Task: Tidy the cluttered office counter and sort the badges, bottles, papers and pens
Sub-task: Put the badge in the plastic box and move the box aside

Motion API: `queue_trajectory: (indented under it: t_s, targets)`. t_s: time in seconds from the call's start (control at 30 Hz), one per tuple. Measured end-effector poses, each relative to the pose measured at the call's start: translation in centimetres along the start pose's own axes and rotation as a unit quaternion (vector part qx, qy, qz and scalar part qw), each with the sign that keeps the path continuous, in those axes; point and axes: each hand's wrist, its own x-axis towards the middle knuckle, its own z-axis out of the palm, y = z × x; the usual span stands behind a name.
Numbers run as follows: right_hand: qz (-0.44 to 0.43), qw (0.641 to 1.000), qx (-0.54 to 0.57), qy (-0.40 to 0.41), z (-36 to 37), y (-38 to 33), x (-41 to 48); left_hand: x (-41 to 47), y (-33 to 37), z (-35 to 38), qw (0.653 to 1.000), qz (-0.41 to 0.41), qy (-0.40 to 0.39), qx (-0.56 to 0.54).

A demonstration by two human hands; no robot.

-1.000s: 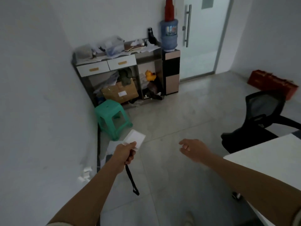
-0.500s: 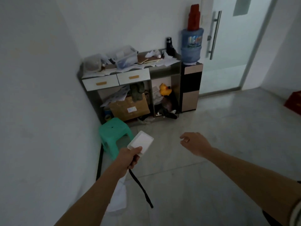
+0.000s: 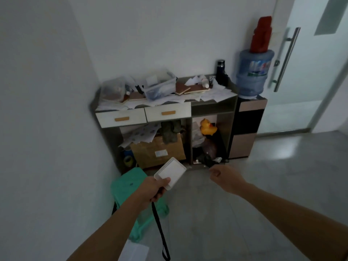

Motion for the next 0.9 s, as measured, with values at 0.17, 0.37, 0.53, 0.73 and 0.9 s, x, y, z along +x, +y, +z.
queue_trajectory:
  t_s: [0.17, 0.37, 0.53, 0.73, 0.9]
  targets:
    - [-0.001, 0.997, 0.068, 0.038, -3.0, -2.4, 10.9, 10.0, 6.8, -2.6, 1.0, 0.012, -0.017, 0.008]
    - [-0.057, 0.985, 0.163, 0.028, -5.9, -4.1, 25.6, 22.0, 12.0, -4.6, 0.999, 0.023, -0.035, 0.022]
    - [-0.078, 0.963, 0.256, -0.036, -8.9, -6.6, 37.9, 30.9, 17.4, -5.7, 0.999, 0.01, -0.029, 0.039]
    - [-0.076, 0.941, 0.305, -0.123, -12.3, -10.2, 52.5, 40.2, 25.3, -8.3, 0.999, -0.001, -0.01, 0.046]
    - [-0.085, 0.926, 0.328, -0.168, -13.9, -13.7, 61.1, 44.9, 28.7, -12.4, 1.0, 0.012, 0.003, 0.003]
